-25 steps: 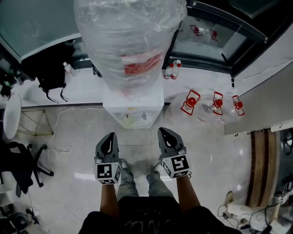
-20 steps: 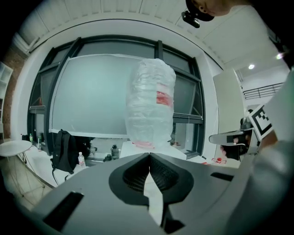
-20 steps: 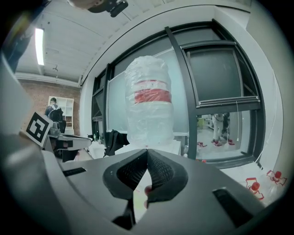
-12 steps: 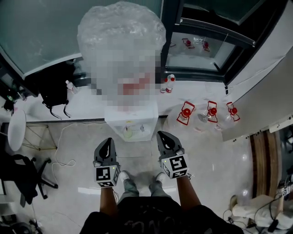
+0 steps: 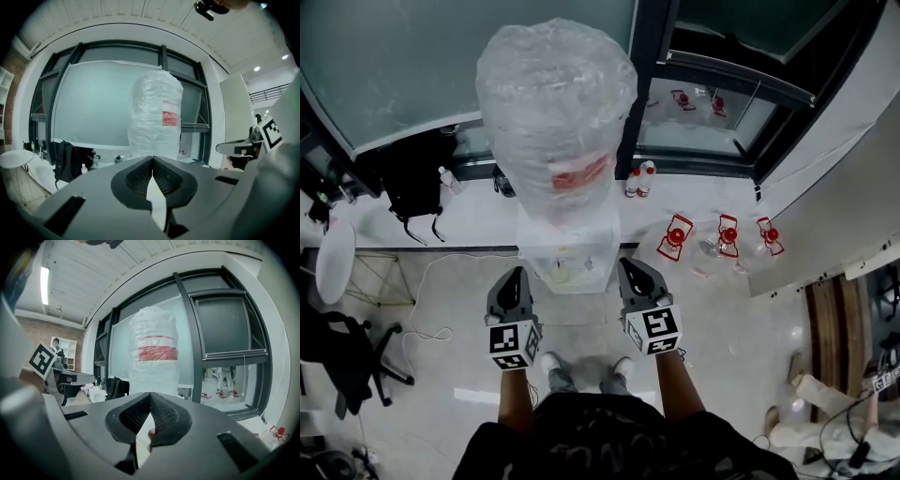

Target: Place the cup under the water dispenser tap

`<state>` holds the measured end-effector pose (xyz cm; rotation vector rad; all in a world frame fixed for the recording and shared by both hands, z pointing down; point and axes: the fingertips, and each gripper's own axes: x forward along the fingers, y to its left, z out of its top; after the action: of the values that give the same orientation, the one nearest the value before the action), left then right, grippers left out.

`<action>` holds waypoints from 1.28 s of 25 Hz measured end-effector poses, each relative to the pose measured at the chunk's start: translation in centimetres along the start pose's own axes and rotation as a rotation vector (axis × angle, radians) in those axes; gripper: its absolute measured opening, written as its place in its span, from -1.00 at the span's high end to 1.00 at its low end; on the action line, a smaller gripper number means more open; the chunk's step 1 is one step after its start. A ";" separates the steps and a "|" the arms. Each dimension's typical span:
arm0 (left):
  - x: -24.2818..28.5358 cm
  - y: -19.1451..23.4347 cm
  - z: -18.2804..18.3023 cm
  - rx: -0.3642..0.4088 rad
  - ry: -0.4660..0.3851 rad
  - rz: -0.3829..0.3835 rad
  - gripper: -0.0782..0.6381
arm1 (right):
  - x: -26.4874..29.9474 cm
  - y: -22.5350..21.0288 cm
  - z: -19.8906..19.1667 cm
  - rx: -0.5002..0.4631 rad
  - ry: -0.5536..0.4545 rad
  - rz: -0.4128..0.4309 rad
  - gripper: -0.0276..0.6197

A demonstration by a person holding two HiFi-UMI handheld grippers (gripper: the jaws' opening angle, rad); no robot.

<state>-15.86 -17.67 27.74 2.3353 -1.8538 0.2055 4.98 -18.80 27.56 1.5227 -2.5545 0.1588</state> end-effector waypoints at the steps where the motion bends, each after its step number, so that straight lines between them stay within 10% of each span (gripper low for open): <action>1: -0.1 0.1 0.4 0.000 0.006 0.014 0.73 | -0.1 0.1 0.2 -0.003 -0.003 0.002 0.87; 12: -0.2 0.4 1.8 -0.023 0.095 0.088 0.73 | 0.0 0.1 2.1 -0.011 -0.024 0.002 0.87; 23: -0.9 -0.8 5.0 0.012 -0.104 -0.024 0.73 | 0.0 -0.8 3.3 0.001 -0.035 -0.022 0.87; 32: -0.5 -0.1 5.0 0.018 -0.091 -0.030 0.73 | 0.2 -0.6 3.7 -0.017 -0.038 -0.029 0.87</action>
<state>-15.78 -18.19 22.79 2.4212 -1.8634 0.1155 5.09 -19.96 23.95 1.5699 -2.5546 0.1059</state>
